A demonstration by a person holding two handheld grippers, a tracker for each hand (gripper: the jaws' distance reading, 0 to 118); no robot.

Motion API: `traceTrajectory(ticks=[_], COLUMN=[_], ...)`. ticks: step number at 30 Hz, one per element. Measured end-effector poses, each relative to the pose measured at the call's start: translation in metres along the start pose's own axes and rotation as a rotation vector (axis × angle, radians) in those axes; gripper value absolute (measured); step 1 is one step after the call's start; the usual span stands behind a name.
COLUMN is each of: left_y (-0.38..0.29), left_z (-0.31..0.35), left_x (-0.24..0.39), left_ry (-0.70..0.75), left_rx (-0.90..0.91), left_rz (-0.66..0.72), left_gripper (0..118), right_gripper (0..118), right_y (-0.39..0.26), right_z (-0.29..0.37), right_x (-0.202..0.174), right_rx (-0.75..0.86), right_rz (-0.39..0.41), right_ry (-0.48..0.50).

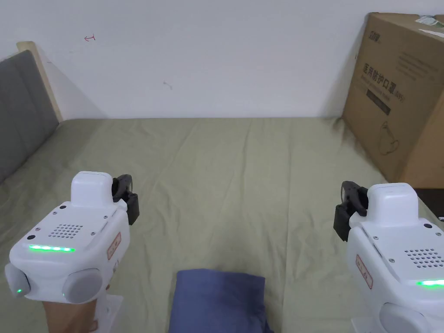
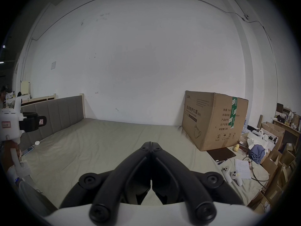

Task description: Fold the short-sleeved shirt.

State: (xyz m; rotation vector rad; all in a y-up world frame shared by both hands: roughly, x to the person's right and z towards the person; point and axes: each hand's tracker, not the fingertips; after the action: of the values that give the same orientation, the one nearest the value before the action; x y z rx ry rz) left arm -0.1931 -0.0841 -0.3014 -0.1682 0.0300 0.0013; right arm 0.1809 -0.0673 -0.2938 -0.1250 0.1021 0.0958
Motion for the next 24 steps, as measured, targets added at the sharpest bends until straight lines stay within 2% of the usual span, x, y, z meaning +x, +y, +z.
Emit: traceTrajectory(ticks=[14, 19, 24], left_y=[-0.004, -0.010, -0.016], left_z=[0.004, 0.004, -0.001], left_x=[-0.012, -0.015, -0.019], left_ry=[0.025, 0.016, 0.005], left_rx=[-0.007, -0.030, -0.053], left_rz=[0.011, 0.013, 0.024], left_gripper=[0, 0, 0], right_gripper=[0, 0, 0], right_y=[-0.009, -0.049, -0.101], right_z=[-0.016, -0.041, -0.069], right_x=[-0.024, -0.050, -0.087], right_rx=[-0.001, -0.104, -0.245], right_rz=[-0.005, -0.044, -0.049], right_ry=[0.048, 0.105, 0.156])
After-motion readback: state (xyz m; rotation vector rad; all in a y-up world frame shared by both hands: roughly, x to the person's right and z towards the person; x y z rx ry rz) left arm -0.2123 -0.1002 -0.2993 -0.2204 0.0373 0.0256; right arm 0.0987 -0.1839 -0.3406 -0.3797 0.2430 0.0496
